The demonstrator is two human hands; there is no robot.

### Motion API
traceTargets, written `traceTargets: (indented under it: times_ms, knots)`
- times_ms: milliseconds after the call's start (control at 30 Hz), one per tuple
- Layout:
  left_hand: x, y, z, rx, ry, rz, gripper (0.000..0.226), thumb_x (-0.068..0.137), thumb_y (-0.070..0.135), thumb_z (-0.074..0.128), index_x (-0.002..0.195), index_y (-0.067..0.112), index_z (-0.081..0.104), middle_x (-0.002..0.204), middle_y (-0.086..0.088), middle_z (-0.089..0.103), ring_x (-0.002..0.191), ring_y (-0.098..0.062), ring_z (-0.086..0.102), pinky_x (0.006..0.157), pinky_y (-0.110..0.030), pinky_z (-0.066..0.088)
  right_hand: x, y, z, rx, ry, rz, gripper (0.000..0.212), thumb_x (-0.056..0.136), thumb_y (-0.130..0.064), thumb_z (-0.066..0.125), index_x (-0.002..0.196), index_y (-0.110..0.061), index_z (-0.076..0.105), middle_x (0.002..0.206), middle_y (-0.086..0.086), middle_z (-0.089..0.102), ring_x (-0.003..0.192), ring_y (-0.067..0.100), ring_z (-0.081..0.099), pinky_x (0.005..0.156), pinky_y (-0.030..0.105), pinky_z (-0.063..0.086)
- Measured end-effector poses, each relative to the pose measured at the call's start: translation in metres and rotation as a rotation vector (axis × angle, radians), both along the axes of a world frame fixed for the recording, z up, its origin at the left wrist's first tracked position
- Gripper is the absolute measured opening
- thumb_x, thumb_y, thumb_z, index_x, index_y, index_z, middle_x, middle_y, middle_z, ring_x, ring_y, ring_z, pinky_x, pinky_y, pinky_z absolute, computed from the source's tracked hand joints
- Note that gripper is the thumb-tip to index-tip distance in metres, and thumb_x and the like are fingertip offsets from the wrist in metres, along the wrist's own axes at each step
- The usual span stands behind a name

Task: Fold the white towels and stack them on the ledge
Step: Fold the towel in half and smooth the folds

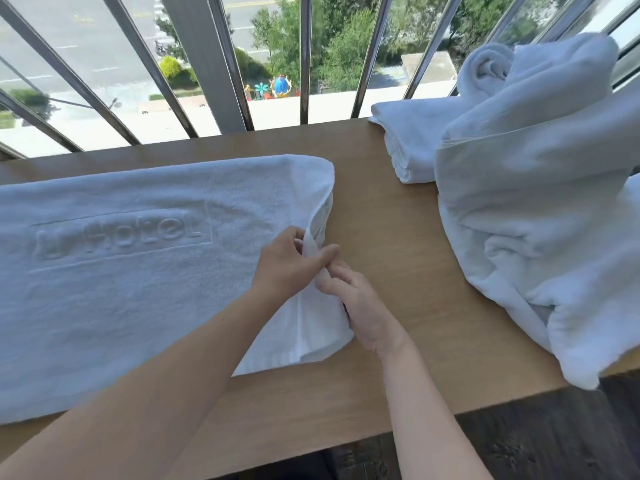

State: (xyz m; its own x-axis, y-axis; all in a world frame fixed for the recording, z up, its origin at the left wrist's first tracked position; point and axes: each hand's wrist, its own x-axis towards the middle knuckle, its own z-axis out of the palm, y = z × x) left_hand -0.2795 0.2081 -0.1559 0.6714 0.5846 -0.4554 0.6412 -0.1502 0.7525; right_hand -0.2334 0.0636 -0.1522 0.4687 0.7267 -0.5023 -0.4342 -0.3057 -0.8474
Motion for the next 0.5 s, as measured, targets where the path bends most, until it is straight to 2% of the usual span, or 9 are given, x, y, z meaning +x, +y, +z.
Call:
traceTargets:
  times_ms: [33,100,167,233,333,433,500]
  knots:
    - [-0.002,0.006,0.000,-0.018,0.006,0.037,0.039,0.077,0.052,0.077,0.088,0.017,0.064,0.077,0.004,0.067,0.072,-0.013,0.064,0.054,-0.016,0.047,-0.001,0.002,0.000,0.030,0.058,0.031,0.041,0.093,-0.029,0.049,0.130,-0.031,0.065,0.138,0.003,0.057,0.130,0.014,0.052,0.114,0.042,0.037]
    - [-0.007,0.017,0.002,-0.083,0.004,0.093,0.040,0.081,0.043,0.075,0.091,0.005,0.067,0.083,-0.013,0.070,0.078,-0.029,0.067,0.068,-0.038,0.058,0.003,0.005,-0.001,0.066,0.150,0.062,0.047,0.091,-0.029,0.043,0.132,-0.030,0.064,0.133,0.001,0.062,0.124,0.017,0.058,0.108,0.035,0.043]
    - [-0.013,0.026,0.004,-0.146,-0.010,0.117,0.038,0.084,0.040,0.075,0.094,0.004,0.071,0.091,-0.019,0.072,0.087,-0.034,0.069,0.078,-0.051,0.058,0.012,0.010,-0.003,0.027,0.143,0.024,0.041,0.093,-0.024,0.042,0.122,-0.025,0.071,0.111,0.004,0.071,0.099,0.021,0.066,0.085,0.029,0.052]
    - [-0.020,0.032,0.005,-0.188,-0.014,0.145,0.030,0.086,0.037,0.075,0.094,0.009,0.073,0.091,-0.016,0.072,0.086,-0.031,0.070,0.079,-0.049,0.057,0.024,0.022,-0.006,-0.051,0.064,-0.032,0.033,0.098,-0.017,0.043,0.114,-0.022,0.071,0.093,0.008,0.071,0.080,0.021,0.067,0.068,0.031,0.055]
    - [-0.035,0.039,0.002,-0.327,-0.053,0.225,0.019,0.090,0.033,0.072,0.097,0.015,0.073,0.091,-0.006,0.075,0.089,-0.024,0.071,0.081,-0.042,0.059,0.045,0.051,-0.011,-0.109,-0.129,-0.100,0.030,0.102,-0.012,0.045,0.120,-0.029,0.061,0.080,0.004,0.067,0.066,0.019,0.066,0.057,0.031,0.057]
    - [-0.052,0.049,0.002,-0.463,-0.100,0.277,0.022,0.092,0.032,0.070,0.104,0.014,0.071,0.090,-0.001,0.076,0.090,-0.021,0.071,0.077,-0.033,0.060,0.064,0.086,-0.014,-0.141,-0.286,-0.075,0.043,0.101,-0.013,0.045,0.136,-0.038,0.052,0.077,0.003,0.061,0.069,0.018,0.062,0.063,0.032,0.060]
    - [-0.064,0.058,0.003,-0.559,-0.148,0.292,0.029,0.092,0.033,0.067,0.111,0.011,0.069,0.097,-0.004,0.076,0.093,-0.020,0.073,0.079,-0.034,0.060,0.074,0.111,-0.014,-0.166,-0.352,-0.006,0.051,0.100,-0.015,0.048,0.144,-0.042,0.045,0.083,0.010,0.057,0.077,0.028,0.062,0.078,0.046,0.061]
